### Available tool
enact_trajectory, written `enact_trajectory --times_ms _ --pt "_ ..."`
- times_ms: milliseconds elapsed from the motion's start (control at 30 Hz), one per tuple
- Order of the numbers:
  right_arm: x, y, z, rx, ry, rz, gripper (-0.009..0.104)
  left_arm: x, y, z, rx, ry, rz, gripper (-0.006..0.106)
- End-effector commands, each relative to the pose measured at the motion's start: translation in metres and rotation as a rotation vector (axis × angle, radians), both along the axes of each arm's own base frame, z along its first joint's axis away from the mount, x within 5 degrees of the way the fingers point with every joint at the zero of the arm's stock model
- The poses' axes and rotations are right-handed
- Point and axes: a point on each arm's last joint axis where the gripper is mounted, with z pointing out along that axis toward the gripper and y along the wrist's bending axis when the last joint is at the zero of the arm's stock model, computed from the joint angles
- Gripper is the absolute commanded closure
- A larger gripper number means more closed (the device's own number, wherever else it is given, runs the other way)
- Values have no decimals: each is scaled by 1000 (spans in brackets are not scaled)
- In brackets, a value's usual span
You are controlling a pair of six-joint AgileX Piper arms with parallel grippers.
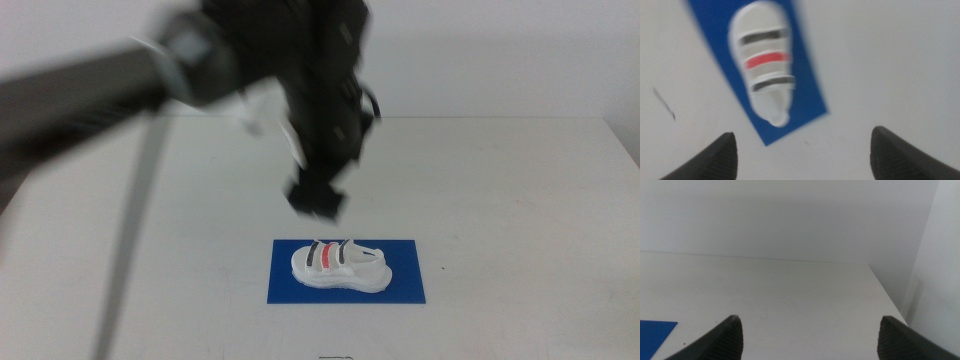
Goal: Use one arm to grab the shoe from the table and place it on the mat.
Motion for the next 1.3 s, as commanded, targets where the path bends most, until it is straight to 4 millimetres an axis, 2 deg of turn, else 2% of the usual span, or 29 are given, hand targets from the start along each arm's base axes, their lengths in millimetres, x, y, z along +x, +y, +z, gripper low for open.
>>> enact_trajectory --times_ms 0,67,200,300,367,433,500,567,633,700,767,900,1033,1133,1267 --pt "-2 0 14 -15 -113 1 1 -27 31 65 57 -146 -136 12" --pt "-2 0 14 -15 -113 1 1 -38 46 91 129 -265 -298 12" --pt "-2 0 14 -15 -113 1 1 -62 72 130 349 -480 -788 12" --pt "-2 0 14 -15 -113 1 1 -78 91 153 566 -615 -1146 12" --pt "-2 0 14 -15 -113 1 1 -89 99 164 655 -676 -1322 12" --pt "-2 0 14 -15 -113 1 1 -98 107 171 705 -719 -1413 12" --pt "-2 0 14 -15 -113 1 1 -106 123 178 784 -759 -1440 12" --pt "-2 0 14 -15 -113 1 1 -111 143 181 828 -812 -1397 12" --pt "-2 0 14 -15 -113 1 1 -118 167 185 852 -908 -1283 12" --pt "-2 0 14 -15 -113 1 1 -129 194 180 890 -983 -1161 12" --pt "-2 0 14 -15 -113 1 1 -140 214 166 946 -1018 -1086 12" --pt "-2 0 14 -15 -113 1 1 -172 243 131 1055 -1099 -930 12" --pt "-2 0 14 -15 -113 1 1 -205 254 92 1129 -1169 -827 12" --pt "-2 0 14 -15 -113 1 1 -223 259 54 1154 -1199 -776 12" --pt "-2 0 14 -15 -113 1 1 -245 260 23 1202 -1278 -725 12"
